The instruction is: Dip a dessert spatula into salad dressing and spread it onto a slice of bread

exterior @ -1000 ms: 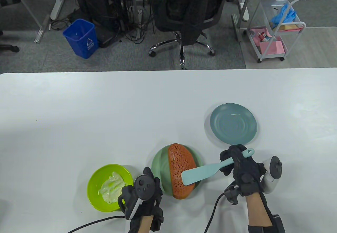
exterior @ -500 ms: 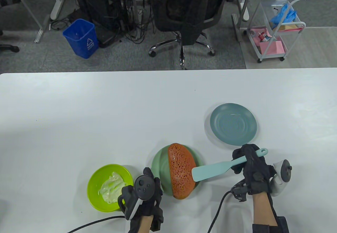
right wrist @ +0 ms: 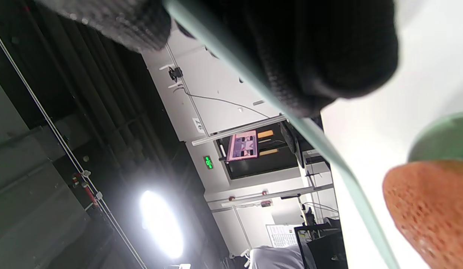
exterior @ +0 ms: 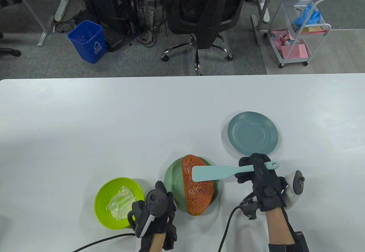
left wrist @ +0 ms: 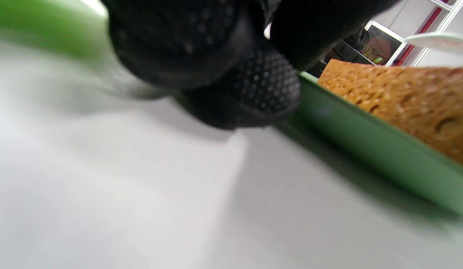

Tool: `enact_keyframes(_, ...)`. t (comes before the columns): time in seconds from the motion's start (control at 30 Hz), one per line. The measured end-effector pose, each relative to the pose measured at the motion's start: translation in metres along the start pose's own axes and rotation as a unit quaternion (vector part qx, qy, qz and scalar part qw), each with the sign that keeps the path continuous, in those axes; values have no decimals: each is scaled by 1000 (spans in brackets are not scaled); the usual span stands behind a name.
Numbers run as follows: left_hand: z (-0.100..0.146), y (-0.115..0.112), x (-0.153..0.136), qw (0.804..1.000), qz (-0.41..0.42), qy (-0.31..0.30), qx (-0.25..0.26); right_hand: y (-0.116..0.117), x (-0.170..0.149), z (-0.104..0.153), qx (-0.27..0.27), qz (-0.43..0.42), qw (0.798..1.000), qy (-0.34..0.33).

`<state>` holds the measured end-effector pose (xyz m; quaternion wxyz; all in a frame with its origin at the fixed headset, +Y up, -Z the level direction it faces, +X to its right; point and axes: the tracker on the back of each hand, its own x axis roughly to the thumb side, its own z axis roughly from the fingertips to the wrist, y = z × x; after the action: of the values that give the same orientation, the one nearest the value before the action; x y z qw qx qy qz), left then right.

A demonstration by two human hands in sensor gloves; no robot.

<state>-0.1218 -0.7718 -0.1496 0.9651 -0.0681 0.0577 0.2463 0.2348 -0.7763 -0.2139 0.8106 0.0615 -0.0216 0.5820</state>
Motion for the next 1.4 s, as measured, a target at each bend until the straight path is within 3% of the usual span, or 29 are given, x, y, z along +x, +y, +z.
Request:
enact_keyframes(0.47, 0, -1, 0, 1000, -1, -1, 0, 12, -2, 1, 4, 53, 998, 17)
enact_keyframes(1.1, 0, -1, 0, 1000, -2, -1, 1, -27, 6, 7, -60, 21, 998, 24)
enact_keyframes(1.4, 0, -1, 0, 1000, -2, -1, 2, -17, 9, 5, -47, 23, 999, -5)
